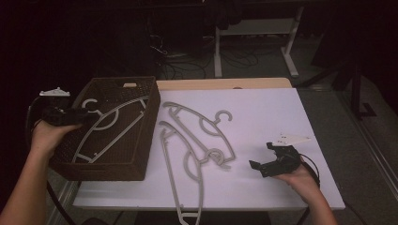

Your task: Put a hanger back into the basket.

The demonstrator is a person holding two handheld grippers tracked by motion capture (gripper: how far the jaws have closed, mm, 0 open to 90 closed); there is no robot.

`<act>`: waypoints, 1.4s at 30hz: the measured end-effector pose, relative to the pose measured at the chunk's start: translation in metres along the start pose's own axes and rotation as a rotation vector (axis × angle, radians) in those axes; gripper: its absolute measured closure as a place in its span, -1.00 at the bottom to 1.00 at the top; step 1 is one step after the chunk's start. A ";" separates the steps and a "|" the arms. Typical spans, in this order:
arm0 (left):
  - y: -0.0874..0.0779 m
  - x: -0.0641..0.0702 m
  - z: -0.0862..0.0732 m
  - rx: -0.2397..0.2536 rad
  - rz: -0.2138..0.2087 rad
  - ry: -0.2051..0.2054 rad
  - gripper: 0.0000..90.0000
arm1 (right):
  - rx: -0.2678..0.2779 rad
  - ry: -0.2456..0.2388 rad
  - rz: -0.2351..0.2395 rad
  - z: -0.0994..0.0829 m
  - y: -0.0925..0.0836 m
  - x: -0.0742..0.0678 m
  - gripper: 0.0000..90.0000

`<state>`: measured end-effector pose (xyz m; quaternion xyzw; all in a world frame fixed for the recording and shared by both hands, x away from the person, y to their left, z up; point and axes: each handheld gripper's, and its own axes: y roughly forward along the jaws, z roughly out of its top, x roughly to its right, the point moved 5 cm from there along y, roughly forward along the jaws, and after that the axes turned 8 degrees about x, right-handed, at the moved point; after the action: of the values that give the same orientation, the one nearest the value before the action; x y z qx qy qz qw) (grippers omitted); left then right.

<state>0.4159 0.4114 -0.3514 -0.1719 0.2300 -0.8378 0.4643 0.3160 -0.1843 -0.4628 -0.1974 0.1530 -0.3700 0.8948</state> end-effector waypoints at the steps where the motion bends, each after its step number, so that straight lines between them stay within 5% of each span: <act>1: 0.001 0.005 0.002 0.012 -0.022 -0.002 -0.05 | 0.000 0.001 0.001 0.000 0.000 0.000 -1.00; 7: 0.009 0.036 0.017 0.073 -0.133 -0.004 -0.24 | 0.000 0.002 0.003 0.001 0.000 -0.001 -1.00; 12: 0.016 0.072 0.028 0.099 -0.202 0.018 -0.20 | -0.003 0.002 0.005 0.001 0.000 -0.001 -1.00; 16: 0.021 0.098 0.035 0.114 -0.254 0.037 -0.02 | -0.006 -0.002 0.006 0.001 0.001 -0.002 -1.00; 17: 0.025 0.117 0.038 0.118 -0.286 0.058 -0.02 | -0.005 -0.003 0.007 0.001 0.001 -0.002 -1.00; 20: 0.036 0.148 0.041 0.113 -0.329 0.074 0.25 | -0.007 -0.002 0.010 0.001 0.001 -0.001 -1.00; 21: 0.036 0.148 0.041 0.113 -0.329 0.074 0.32 | -0.007 -0.004 0.010 0.001 0.002 -0.001 -1.00; 22: 0.043 0.166 0.041 0.101 -0.361 0.094 0.44 | -0.007 -0.004 0.011 0.001 0.002 -0.001 -1.00; 24: 0.050 0.183 0.039 0.086 -0.381 0.119 0.62 | -0.008 -0.004 0.013 0.001 0.002 -0.002 -1.00; 28: 0.068 0.222 0.026 0.028 -0.432 0.180 1.00 | -0.007 -0.006 0.018 0.001 0.003 -0.002 -1.00; 33: 0.095 0.259 -0.003 -0.057 -0.476 0.224 1.00 | -0.008 -0.005 0.020 0.001 0.003 -0.003 -1.00; 42: 0.126 0.287 -0.062 -0.214 -0.508 0.263 1.00 | -0.008 -0.006 0.021 0.001 0.002 -0.002 -1.00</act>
<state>0.3263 0.1207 -0.4502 -0.1618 0.3248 -0.9132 0.1855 0.3165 -0.1810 -0.4627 -0.2002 0.1540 -0.3594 0.8984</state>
